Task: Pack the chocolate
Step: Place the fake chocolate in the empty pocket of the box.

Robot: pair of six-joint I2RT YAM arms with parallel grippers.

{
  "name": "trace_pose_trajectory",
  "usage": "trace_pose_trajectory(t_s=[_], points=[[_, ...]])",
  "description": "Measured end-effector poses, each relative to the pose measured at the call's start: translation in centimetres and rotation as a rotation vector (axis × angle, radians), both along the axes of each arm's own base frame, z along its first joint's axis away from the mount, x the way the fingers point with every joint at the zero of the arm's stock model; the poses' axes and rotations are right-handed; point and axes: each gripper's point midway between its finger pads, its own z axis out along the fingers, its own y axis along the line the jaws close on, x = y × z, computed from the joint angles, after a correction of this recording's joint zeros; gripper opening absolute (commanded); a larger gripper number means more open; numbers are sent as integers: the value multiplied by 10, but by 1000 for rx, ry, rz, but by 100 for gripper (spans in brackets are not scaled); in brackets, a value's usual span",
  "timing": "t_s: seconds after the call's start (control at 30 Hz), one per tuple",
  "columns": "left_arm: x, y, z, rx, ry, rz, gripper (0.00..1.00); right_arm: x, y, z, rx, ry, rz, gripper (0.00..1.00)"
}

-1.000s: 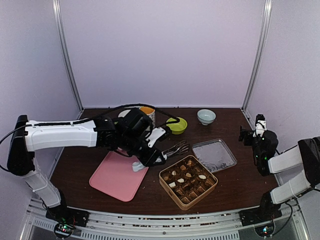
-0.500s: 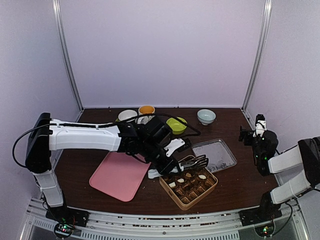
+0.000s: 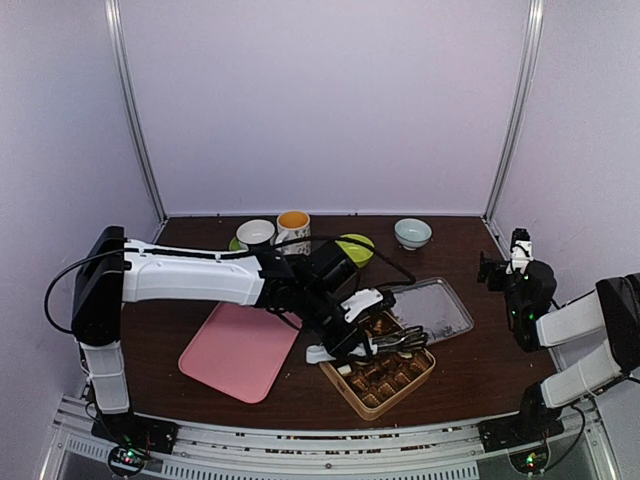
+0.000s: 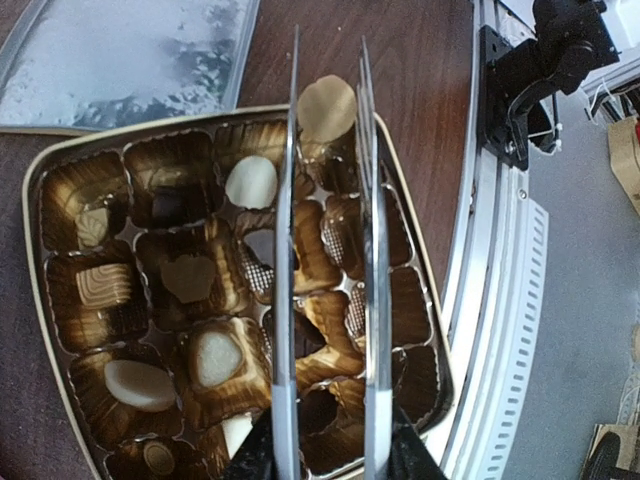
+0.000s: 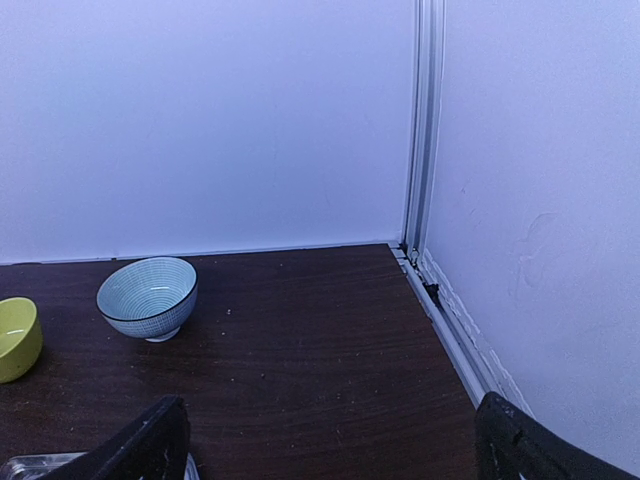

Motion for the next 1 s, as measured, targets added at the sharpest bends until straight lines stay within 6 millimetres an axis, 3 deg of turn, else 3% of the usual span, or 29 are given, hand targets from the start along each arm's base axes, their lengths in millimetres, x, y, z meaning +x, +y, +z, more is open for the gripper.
trace_pose_trajectory(t_s=[0.43, 0.83, 1.0], points=[[-13, 7, -7, 39, 32, -39, 22, 0, 0, 0, 0, 0, 0, 100], [-18, -6, -20, 52, 52, -64, 23, 0, 0, 0, 0, 0, 0, 100], [-18, -8, -21, 52, 51, -65, 35, 0, 0, 0, 0, 0, 0, 100]])
